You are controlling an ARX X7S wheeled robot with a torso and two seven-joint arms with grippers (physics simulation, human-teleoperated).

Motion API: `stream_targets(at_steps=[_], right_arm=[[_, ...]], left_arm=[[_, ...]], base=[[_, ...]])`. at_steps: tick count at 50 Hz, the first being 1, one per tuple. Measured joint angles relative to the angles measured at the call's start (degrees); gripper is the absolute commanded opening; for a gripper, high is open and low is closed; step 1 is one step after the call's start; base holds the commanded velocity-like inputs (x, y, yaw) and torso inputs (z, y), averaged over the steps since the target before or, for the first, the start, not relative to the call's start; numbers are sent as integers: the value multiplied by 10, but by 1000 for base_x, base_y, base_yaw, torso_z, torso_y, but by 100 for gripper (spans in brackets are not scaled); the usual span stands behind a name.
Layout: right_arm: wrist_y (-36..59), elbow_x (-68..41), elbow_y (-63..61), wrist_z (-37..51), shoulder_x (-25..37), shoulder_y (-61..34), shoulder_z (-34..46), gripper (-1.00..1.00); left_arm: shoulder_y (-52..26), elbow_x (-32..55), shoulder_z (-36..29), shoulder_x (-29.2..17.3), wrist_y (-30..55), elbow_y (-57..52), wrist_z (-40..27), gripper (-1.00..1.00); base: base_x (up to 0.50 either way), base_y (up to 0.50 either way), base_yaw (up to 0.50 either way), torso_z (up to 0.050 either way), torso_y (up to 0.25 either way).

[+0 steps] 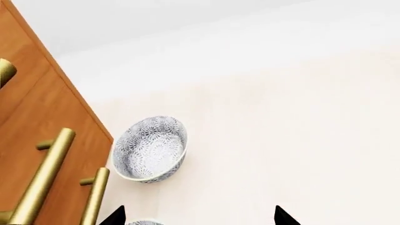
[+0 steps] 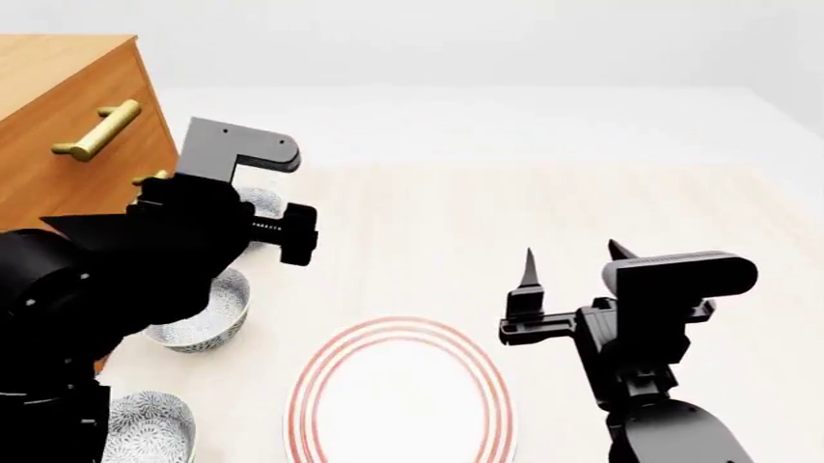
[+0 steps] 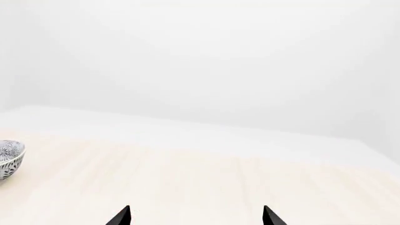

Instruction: Put the bowl in the middle on the plate.

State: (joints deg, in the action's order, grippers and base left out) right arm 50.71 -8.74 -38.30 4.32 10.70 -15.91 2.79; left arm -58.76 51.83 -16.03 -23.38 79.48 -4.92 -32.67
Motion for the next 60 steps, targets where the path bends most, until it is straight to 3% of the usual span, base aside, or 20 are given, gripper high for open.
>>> stream_targets(at_steps=[11,29,60], right_arm=[[-4,-3,13,2,2,-2,6,100],[-6,-8,20,6,6,-3,11,100],[-12,-15,33,14,13,-6,21,100]], left_arm=[[-27,-20,-54,-17,-27,73,21,100],[12,-1,-52,-29,-20,71,-1,100],[41,-57,-118,-20,-110,183,52,100]], base=[[0,0,0,0,0],[0,0,0,0,0],[0,0,0,0,0]])
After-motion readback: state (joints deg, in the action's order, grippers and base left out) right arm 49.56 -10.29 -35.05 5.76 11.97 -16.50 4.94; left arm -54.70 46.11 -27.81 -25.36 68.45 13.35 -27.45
